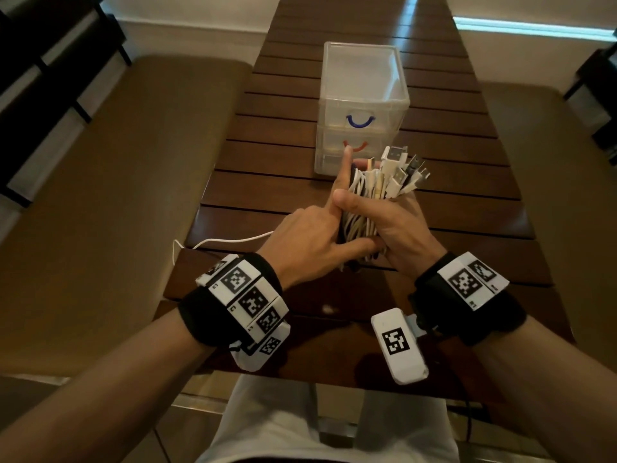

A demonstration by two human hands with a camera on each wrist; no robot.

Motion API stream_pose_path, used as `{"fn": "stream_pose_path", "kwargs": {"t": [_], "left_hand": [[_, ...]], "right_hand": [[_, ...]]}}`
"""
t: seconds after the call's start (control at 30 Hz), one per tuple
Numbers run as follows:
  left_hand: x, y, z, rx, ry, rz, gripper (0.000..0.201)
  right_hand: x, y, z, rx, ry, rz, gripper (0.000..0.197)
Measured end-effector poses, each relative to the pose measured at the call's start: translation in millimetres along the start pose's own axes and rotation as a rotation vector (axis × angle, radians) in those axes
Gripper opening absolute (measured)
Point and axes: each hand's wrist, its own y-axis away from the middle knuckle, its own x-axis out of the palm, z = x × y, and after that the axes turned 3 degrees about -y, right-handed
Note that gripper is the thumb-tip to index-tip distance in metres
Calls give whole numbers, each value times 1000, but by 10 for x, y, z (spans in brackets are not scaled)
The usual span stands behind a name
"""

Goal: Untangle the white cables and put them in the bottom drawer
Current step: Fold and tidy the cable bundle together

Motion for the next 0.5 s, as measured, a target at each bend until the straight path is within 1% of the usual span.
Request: {"fn": "stream_pose_path", "kwargs": {"t": [0.1, 0.17, 0.2, 0.23, 0.3, 0.33, 0.4, 0.43, 0.5], "left_hand": [[-1, -46, 61, 35, 120, 86, 112], [5, -49, 79, 39, 173, 117, 117], [-9, -51, 79, 39, 196, 129, 118], [-33, -46, 69, 39, 234, 149, 116], [-88, -22, 65, 39, 333, 184, 107], [-104, -13, 76, 35, 368, 185, 104], [-89, 10, 104, 7, 410, 158, 101], [-51, 25, 122, -17, 433, 134, 101], [23, 73, 138, -67, 470, 95, 97]], "right_hand": [[22, 4, 9, -25, 31, -9, 51], [27, 26, 26, -20, 2, -1, 49], [20, 30, 24, -20, -28, 6, 46], [3, 42, 18, -19, -62, 11, 40], [-25, 47, -30, 21, -127, 12, 31], [-33, 39, -59, 62, -160, 13, 29], [-33, 8, -115, 150, -194, -4, 33], [-25, -8, -136, 165, -189, -41, 35], [-1, -23, -137, 126, -141, -137, 27]]}}
